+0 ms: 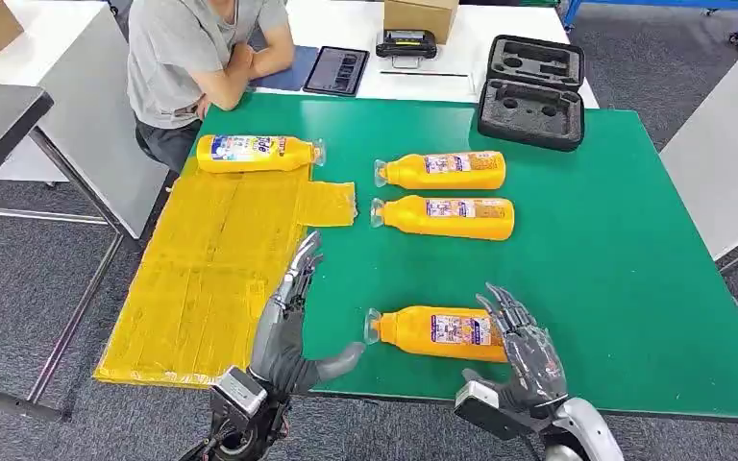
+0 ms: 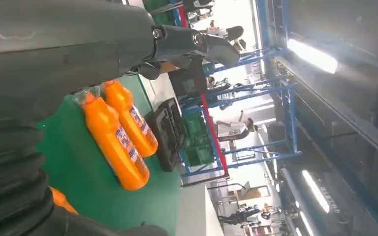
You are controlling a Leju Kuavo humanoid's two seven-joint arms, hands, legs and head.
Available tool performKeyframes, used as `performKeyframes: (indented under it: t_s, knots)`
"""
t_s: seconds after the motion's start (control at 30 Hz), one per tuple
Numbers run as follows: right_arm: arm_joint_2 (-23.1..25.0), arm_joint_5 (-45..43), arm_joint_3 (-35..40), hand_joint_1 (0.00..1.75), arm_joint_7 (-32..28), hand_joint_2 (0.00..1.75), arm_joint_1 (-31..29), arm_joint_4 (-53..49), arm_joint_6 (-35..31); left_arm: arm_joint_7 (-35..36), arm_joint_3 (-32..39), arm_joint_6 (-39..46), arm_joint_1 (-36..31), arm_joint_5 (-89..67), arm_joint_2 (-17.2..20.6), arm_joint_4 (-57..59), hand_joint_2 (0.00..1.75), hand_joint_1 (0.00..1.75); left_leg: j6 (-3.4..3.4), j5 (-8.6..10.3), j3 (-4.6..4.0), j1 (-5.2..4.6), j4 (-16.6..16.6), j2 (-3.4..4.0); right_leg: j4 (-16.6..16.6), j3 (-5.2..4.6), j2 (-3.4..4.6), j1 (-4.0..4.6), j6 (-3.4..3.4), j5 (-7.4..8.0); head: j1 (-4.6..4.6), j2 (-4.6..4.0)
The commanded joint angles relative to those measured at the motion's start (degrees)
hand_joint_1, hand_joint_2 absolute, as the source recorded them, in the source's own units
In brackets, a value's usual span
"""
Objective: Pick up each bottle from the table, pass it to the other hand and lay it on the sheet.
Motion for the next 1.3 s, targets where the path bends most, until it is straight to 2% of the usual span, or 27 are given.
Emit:
performKeyframes:
  t_s: [0.03, 0.23, 0.47, 0.63, 0.67, 0.7, 0.8, 1.07, 1.1, 1.17, 1.2, 1.27, 1.3]
  knots:
    - [-1.74, -1.41, -0.86, 0.00, -0.01, 1.75, -3.71, 4.45, 5.82, 0.15, -0.60, -0.59, -1.89, -0.05, -0.08, 1.70, 1.75, 0.00, -0.07, -0.07, 0.19, 0.02, -0.04, 0.06, -0.04, 0.17, 0.06, 0.02, -0.08, -0.05, -0.04, 0.00]
    - [-3.30, -2.60, -1.03, 0.00, 0.50, 1.75, -4.14, 3.96, 9.35, 0.15, -1.02, -1.22, -2.55, -0.27, -0.20, 2.26, 1.75, 0.00, -0.08, -0.07, 0.20, 0.02, -0.03, 0.00, -0.04, 0.18, 0.01, 0.03, -0.08, -0.06, -0.02, 0.00]
    - [-6.75, -8.48, -1.57, 0.00, 0.71, 1.75, -4.89, 3.68, 15.99, 0.15, -1.96, -1.13, -3.23, -0.96, -0.30, 3.46, 1.75, 0.00, -0.10, -0.14, 0.34, 0.04, -0.02, 0.01, -0.06, 0.34, 0.02, 0.05, -0.11, -0.11, -0.02, 0.00]
    - [-7.29, -8.92, -0.36, 0.00, 0.65, 1.75, -5.58, 3.62, 16.54, 0.15, -2.37, -0.91, -3.75, -0.85, -0.25, 3.74, 1.75, 0.00, -0.07, -0.05, 0.14, 0.01, -0.03, 0.02, -0.04, 0.13, 0.02, 0.02, -0.07, -0.03, -0.02, 0.00]
    - [-7.48, -8.80, 0.15, 0.00, 1.00, 1.75, -5.81, 3.73, 16.65, 0.15, -2.55, -0.97, -4.04, -1.04, -0.33, 4.26, 1.75, 0.00, -0.15, -0.21, 0.48, 0.06, -0.01, 0.07, -0.05, 0.47, 0.07, 0.07, -0.17, -0.16, 0.00, 0.00]
    - [-7.58, -8.80, 0.21, 0.00, 1.02, 1.75, -5.95, 3.85, 16.66, 0.15, -2.56, -0.94, -4.08, -1.02, -0.36, 4.31, 1.75, 0.00, -0.07, -0.05, 0.16, 0.02, -0.04, 0.01, -0.06, 0.16, 0.01, 0.03, -0.07, -0.03, 0.00, 0.00]
    - [-7.67, -8.76, 0.16, 0.00, 1.44, 1.75, -6.49, 4.60, 16.35, 0.15, -2.69, -0.75, -4.22, -1.25, -0.35, 4.70, 1.75, 0.00, -0.07, -0.05, 0.14, 0.01, -0.05, 0.03, -0.06, 0.13, 0.03, 0.03, -0.06, -0.02, -0.02, 0.00]
    - [-7.99, -8.23, 0.96, 0.00, 1.11, 1.75, -7.46, 5.70, 15.25, 0.15, -3.00, -0.56, -4.64, -1.05, -0.14, 5.10, 1.75, 0.00, -0.10, -0.14, 0.38, 0.06, -0.06, 0.09, -0.12, 0.37, 0.09, 0.07, -0.12, -0.07, -0.02, 0.00]
    - [-8.08, -8.22, 1.09, 0.00, 1.05, 1.75, -7.52, 5.75, 15.21, 0.15, -3.08, -0.57, -4.74, -1.04, -0.17, 5.20, 1.75, 0.00, -0.06, -0.06, 0.17, 0.03, -0.04, 0.06, -0.07, 0.16, 0.06, 0.04, -0.07, -0.02, -0.02, 0.00]
    - [-8.47, -8.25, 1.47, 0.00, 0.95, 1.75, -7.42, 5.58, 14.96, 0.15, -3.46, -0.61, -5.11, -0.91, -0.34, 5.62, 1.75, 0.00, -0.14, -0.19, 0.51, 0.08, -0.06, 0.13, -0.13, 0.50, 0.13, 0.09, -0.16, -0.10, 0.00, 0.00]
    - [-8.47, -8.25, 1.47, 0.00, 0.95, 1.75, -7.42, 5.58, 14.96, 0.15, -3.46, -0.61, -5.11, -0.91, -0.34, 5.62, 1.75, 0.00, -0.08, -0.07, 0.21, 0.03, -0.04, 0.03, -0.08, 0.21, 0.03, 0.04, -0.08, -0.03, 0.00, 0.00]
    - [-8.49, -8.30, 1.52, 0.00, 0.99, 1.75, -7.15, 5.37, 14.75, 0.15, -3.65, -0.72, -5.28, -0.88, -0.47, 5.94, 1.75, 0.00, -0.15, -0.18, 0.52, 0.07, -0.07, 0.07, -0.12, 0.52, 0.08, 0.08, -0.17, -0.13, -0.02, 0.00]
    - [-8.49, -8.30, 1.52, 0.00, 0.99, 1.75, -7.15, 5.37, 14.75, 0.15, -3.65, -0.72, -5.28, -0.88, -0.47, 5.94, 1.75, 0.00, -0.08, -0.07, 0.20, 0.04, -0.04, 0.01, -0.07, 0.20, 0.01, 0.05, -0.09, -0.04, -0.02, 0.00]
